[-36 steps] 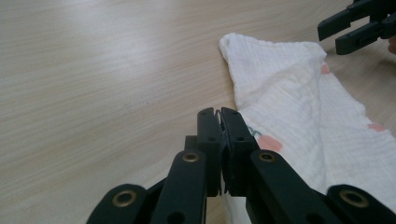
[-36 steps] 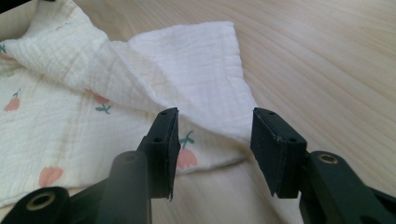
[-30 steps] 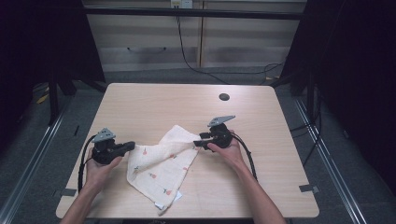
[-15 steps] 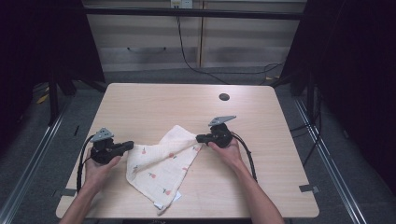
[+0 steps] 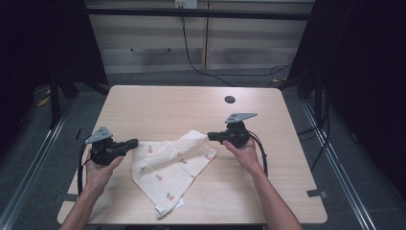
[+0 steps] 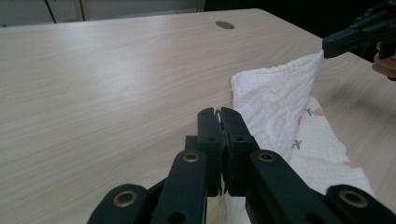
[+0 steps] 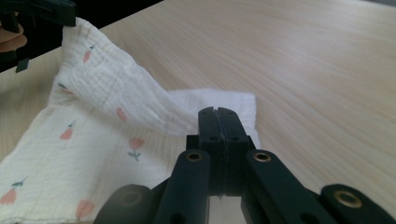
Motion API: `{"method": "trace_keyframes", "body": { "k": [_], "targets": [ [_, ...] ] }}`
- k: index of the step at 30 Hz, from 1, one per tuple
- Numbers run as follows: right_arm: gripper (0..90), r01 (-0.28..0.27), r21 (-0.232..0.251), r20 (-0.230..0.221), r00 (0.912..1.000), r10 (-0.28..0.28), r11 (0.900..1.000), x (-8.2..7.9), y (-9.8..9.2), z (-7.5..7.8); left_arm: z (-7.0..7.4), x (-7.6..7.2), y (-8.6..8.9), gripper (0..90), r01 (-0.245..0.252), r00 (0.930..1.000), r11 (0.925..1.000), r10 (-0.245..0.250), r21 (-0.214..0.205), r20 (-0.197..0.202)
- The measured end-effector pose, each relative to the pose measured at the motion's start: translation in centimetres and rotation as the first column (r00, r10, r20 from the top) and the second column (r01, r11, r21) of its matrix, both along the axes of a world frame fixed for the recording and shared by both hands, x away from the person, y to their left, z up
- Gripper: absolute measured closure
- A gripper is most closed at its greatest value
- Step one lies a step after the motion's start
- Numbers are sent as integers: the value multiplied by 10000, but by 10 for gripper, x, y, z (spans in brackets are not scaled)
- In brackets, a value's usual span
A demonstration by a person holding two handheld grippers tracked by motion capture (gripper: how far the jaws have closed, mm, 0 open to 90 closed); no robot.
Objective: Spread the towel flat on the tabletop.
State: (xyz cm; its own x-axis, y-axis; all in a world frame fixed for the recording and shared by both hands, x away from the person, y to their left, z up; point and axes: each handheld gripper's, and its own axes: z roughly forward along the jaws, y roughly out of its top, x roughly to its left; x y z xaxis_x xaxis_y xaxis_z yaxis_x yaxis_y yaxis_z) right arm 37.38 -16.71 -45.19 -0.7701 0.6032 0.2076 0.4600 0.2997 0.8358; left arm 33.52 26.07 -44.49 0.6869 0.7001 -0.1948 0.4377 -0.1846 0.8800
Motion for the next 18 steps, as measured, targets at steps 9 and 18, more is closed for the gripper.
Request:
{"method": "trace_keyframes", "body": {
  "k": [9, 18],
  "targets": [
    [900, 81, 297, 513, 9986, -97, 9995, -22, -26, 42, 19, -5, -16, 878, 442, 9975, 9990, -437, -73, 548],
    [900, 286, 137, 1001, 9945, -298, 9995, -55, -54, 74, 42, -10, -31, 878, 953, 9887, 9953, -923, -197, 1184]
  ]
}}
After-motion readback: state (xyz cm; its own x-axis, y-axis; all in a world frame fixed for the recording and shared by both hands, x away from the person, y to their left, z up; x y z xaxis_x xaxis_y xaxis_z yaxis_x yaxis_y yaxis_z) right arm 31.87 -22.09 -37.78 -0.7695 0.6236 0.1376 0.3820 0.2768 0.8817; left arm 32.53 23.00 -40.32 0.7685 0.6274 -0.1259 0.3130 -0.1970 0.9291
